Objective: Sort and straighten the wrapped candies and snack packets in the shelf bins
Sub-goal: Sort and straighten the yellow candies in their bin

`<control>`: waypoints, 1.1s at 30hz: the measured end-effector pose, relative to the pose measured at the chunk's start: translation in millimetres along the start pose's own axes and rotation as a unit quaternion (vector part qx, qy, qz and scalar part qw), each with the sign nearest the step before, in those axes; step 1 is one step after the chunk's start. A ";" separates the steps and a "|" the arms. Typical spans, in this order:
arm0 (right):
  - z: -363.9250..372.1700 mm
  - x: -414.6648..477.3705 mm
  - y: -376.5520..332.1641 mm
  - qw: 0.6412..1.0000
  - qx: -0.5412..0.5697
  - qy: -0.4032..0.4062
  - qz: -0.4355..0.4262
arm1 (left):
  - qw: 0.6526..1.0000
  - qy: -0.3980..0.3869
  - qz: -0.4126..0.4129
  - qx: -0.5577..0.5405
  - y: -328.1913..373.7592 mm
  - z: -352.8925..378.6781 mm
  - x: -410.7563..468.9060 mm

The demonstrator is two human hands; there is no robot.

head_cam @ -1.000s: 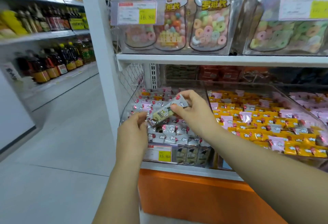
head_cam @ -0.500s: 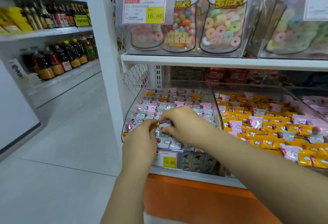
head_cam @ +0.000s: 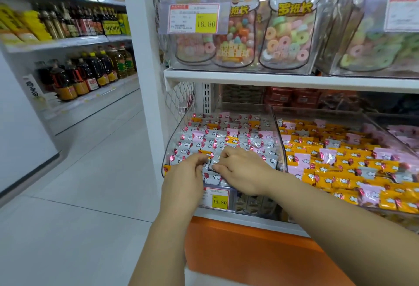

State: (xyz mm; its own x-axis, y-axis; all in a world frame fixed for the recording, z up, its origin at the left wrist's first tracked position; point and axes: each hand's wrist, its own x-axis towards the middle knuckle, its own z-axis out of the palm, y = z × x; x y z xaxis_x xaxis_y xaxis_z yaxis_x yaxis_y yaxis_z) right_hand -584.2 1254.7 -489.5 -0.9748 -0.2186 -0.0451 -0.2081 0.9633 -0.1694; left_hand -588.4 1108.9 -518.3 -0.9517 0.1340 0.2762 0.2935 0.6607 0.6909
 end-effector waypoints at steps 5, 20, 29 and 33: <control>0.9 -10.8 7.1 0.994 0.098 0.039 -0.024 | 0.996 0.068 -0.039 -0.048 -7.1 -13.8 -4.3; 12.6 29.1 -61.6 0.977 0.137 0.147 -0.075 | 0.978 0.092 -0.187 -0.030 -41.0 -27.0 -7.9; 17.5 40.2 -73.0 0.987 0.084 0.117 -0.068 | 0.974 0.122 -0.192 0.010 -40.4 -34.1 -12.0; 8.1 32.9 -76.6 0.981 0.088 0.143 -0.093 | 0.973 0.136 -0.187 0.028 -37.2 -36.5 -12.4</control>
State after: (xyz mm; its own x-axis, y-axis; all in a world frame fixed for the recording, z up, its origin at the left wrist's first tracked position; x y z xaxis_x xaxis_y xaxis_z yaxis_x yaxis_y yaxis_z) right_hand -599.7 1172.5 -486.0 -0.9094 -0.3101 0.2773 -0.3912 0.8641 -0.3168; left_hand -584.3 1055.7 -523.0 -0.9298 -0.3186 0.1842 -0.0813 0.6659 0.7416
